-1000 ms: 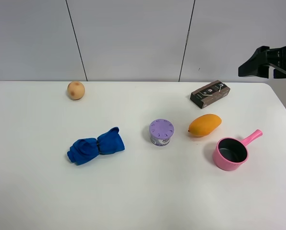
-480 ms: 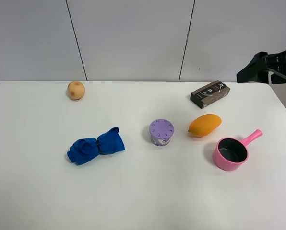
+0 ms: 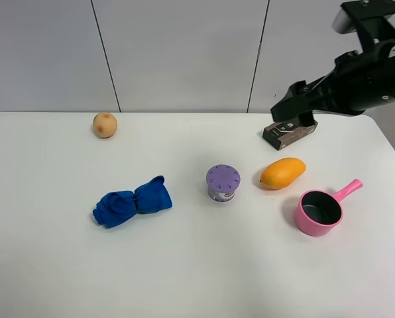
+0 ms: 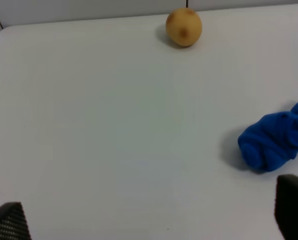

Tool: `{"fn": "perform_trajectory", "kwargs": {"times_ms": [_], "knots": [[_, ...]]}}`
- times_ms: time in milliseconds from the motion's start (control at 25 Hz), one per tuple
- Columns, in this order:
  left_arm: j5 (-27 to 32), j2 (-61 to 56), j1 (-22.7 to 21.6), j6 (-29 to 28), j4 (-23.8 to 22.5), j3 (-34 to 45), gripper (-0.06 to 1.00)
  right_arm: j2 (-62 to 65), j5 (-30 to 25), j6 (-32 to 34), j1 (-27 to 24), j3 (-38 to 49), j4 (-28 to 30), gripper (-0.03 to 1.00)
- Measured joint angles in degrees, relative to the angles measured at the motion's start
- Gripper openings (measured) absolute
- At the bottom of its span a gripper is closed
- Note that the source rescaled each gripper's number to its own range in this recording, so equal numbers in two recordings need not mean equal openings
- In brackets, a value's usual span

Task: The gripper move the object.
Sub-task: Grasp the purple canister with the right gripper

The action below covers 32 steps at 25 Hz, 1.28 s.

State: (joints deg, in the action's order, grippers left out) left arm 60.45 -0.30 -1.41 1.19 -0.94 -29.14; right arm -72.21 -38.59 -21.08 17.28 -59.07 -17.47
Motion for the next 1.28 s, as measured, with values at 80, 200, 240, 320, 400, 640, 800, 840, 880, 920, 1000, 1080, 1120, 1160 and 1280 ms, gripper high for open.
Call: {"fn": "perform_trajectory", "kwargs": {"times_ms": [80, 200, 240, 320, 400, 640, 800, 840, 880, 920, 1000, 1080, 1120, 1160, 1280], "knots": [[0.0, 0.0, 0.0, 0.0, 0.0, 0.0, 1.00, -2.2, 0.4, 2.5, 4.0, 0.0, 1.9, 0.64], [0.0, 0.0, 0.0, 0.0, 0.0, 0.0, 1.00, -6.1, 2.7, 5.8, 8.9, 0.0, 5.0, 0.64], [0.0, 0.0, 0.0, 0.0, 0.0, 0.0, 1.00, -7.5, 3.6, 6.6, 10.4, -0.1, 5.9, 0.64], [0.0, 0.0, 0.0, 0.0, 0.0, 0.0, 1.00, -10.3, 5.9, 8.1, 12.6, -0.1, 7.3, 0.64], [0.0, 0.0, 0.0, 0.1, 0.0, 0.0, 1.00, -13.5, 7.4, 9.9, 14.4, -0.1, 8.3, 0.64], [0.0, 0.0, 0.0, 0.1, 0.0, 0.0, 1.00, -22.3, 11.6, 16.6, 17.1, -0.1, 12.0, 0.64], [0.0, 0.0, 0.0, 0.1, 0.0, 0.0, 1.00, -25.6, 12.4, 20.2, 17.2, -0.1, 15.0, 0.64], [0.0, 0.0, 0.0, 0.1, 0.0, 0.0, 1.00, -26.1, 12.9, 21.1, 17.2, -0.1, 15.8, 0.64], [0.0, 0.0, 0.0, 0.1, 0.0, 0.0, 1.00, -26.5, 13.7, 21.1, 17.2, -0.1, 16.6, 0.64], [0.0, 0.0, 0.0, 0.0, 0.0, 0.0, 1.00, -26.7, 14.5, 21.6, 17.2, -0.1, 17.0, 0.64], [0.0, 0.0, 0.0, 0.0, 0.0, 0.0, 1.00, -27.3, 16.3, 22.2, 17.2, -0.1, 18.0, 0.64], [0.0, 0.0, 0.0, 0.0, 0.0, 0.0, 1.00, -27.8, 17.7, 22.4, 17.2, -0.1, 18.3, 0.64], [0.0, 0.0, 0.0, 0.0, 0.0, 0.0, 1.00, -28.0, 18.3, 22.4, 17.2, -0.1, 18.4, 0.64], [0.0, 0.0, 0.0, 0.0, 0.0, 0.0, 1.00, -28.3, 18.5, 22.4, 17.2, -0.1, 18.7, 0.64], [0.0, 0.0, 0.0, 0.0, 0.0, 0.0, 1.00, -29.7, 19.2, 22.4, 17.2, -0.1, 19.3, 0.71]]}}
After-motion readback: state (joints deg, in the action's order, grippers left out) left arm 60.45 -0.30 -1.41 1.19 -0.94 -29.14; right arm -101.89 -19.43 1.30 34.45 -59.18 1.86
